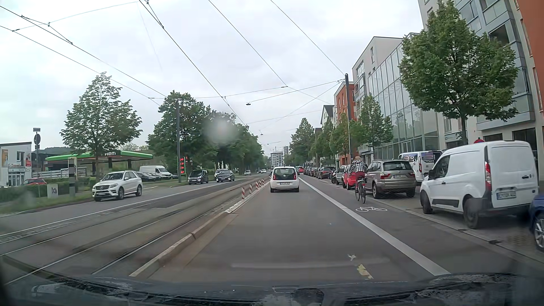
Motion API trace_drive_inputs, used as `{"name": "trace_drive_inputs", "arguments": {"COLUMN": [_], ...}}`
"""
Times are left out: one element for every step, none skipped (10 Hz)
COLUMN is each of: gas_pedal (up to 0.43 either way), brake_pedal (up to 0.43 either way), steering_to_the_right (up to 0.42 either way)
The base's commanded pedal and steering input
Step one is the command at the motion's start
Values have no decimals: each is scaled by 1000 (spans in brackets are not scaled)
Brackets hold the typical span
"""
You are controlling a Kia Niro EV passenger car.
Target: Follow the waypoints while adhering to traffic rules and regulations
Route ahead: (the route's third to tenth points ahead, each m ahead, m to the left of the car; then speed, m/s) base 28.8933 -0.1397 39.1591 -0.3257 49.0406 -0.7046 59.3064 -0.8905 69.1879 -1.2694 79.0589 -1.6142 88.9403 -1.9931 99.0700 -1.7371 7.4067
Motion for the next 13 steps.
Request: {"name": "trace_drive_inputs", "arguments": {"gas_pedal": [67,67,67,67,67,67,67,67,67,67,67,67,67], "brake_pedal": [0,0,0,0,0,0,0,0,0,0,0,0,0], "steering_to_the_right": [-1,-1,-1,-1,-1,-1,-1,-1,-1,-1,-1,-1,0]}}
